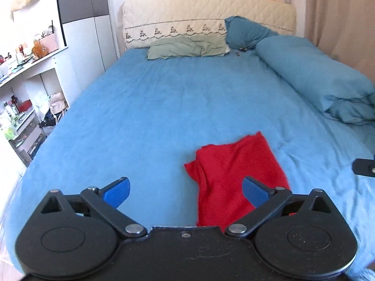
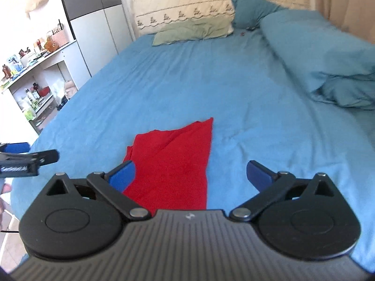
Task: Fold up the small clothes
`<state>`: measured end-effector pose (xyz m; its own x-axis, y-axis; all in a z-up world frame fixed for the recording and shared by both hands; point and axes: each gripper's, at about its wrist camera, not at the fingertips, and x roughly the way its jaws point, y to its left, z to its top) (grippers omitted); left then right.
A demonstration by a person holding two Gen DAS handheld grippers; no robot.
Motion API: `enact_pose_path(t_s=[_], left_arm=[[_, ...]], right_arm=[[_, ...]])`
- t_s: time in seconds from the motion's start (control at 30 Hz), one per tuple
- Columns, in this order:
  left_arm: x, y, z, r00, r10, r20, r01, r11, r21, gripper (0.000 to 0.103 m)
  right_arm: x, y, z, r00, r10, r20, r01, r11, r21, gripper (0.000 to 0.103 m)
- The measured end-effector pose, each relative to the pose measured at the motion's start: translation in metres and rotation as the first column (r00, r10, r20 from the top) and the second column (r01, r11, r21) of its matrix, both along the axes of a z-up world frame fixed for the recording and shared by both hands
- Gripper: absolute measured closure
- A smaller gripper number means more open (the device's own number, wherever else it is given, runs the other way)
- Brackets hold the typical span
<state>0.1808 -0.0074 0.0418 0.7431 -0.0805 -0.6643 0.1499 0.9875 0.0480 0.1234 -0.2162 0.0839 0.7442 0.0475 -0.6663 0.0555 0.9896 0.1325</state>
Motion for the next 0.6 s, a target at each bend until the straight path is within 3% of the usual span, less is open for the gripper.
enact_pose_path(t_s=[0.23,0.47,0.6], left_arm=[[-0.087,0.007,0.009,1.0,-0.01,0.003,0.01,0.999,-0.039,0.0],[-0.141,0.009,-0.014,1.0,0.027,-0.005,-0.027,1.0,-0.008,0.0],[-0.155,0.008,-0.021,0.999,0.029,0.019,-0.029,0.999,0.016,0.0]], right_arm=[[-0.081,0.038,0.014,1.0,-0.005,-0.031,0.002,0.995,-0.104,0.0],[-0.132,0.059,-0.008,0.994,-0.068,-0.081,0.052,0.981,-0.189,0.0],[-0.145,0.063,-0.024,0.99,-0.084,-0.115,0.061,0.98,-0.191,0.0]])
